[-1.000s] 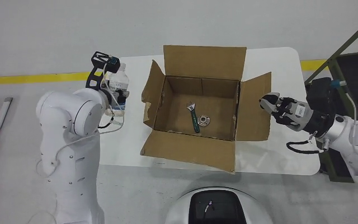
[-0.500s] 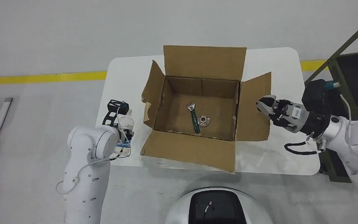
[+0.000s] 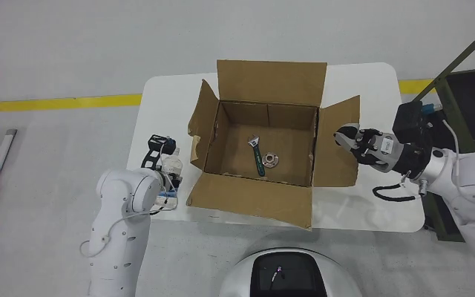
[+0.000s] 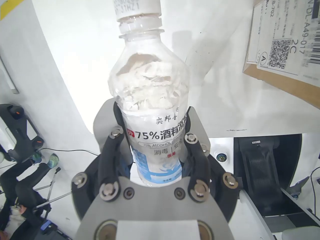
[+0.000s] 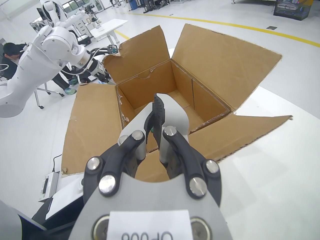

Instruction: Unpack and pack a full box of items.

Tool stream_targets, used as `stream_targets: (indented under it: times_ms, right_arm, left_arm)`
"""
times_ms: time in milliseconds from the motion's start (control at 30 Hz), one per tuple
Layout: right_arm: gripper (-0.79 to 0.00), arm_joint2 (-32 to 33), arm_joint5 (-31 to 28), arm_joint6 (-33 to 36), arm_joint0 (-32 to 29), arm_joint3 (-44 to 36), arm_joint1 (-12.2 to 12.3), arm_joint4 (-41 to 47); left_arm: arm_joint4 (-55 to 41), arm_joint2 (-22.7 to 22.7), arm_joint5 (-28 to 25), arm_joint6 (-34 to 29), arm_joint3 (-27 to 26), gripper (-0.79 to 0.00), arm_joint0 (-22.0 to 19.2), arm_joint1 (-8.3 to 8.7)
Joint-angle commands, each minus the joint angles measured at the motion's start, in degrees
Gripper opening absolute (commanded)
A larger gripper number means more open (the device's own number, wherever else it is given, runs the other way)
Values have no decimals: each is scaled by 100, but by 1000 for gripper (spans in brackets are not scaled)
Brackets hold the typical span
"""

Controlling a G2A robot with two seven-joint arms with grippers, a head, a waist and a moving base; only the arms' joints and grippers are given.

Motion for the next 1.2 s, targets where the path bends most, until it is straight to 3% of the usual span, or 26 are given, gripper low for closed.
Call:
stream_targets:
  times_ms: [0, 133, 400, 433, 467, 533, 567, 600, 900, 1167]
  right_arm:
    - [-785, 9, 4, 11, 30, 22, 3, 5]
    - [-785, 62, 14, 70, 60, 57, 16, 6]
    - [-785, 109, 35, 134, 0, 92, 34, 58]
    - [-785, 100, 29, 138, 0, 93, 34, 60]
    - [-785, 87, 28, 149, 3, 99, 35, 60]
    - [-785, 59, 26, 162, 24, 111, 36, 68]
    - [-785, 43, 21, 170, 39, 122, 37, 74]
    - [-785, 26, 16, 190, 60, 133, 38, 77]
    - [-785, -179, 19, 461, 435, 250, 48, 291]
    - [-785, -961, 650, 1619, 1301, 458, 26, 716]
  left_arm:
    - [102, 164, 42, 125, 252, -785, -62, -16]
    - [266, 363, 279, 283, 825, -785, -253, -54]
    - [137, 547, 611, 167, 1468, -785, -593, -123]
    - [143, 579, 612, 187, 1536, -739, -629, -131]
    - [153, 617, 611, 196, 1609, -570, -658, -138]
    - [168, 673, 616, 210, 1714, -471, -722, -151]
    - [179, 697, 615, 194, 1753, -277, -753, -156]
    - [183, 716, 619, 188, 1780, 0, -781, -161]
    - [238, 823, 551, 109, 1819, 0, -915, -183]
    - [325, 809, 532, 22, 1572, 0, -924, -178]
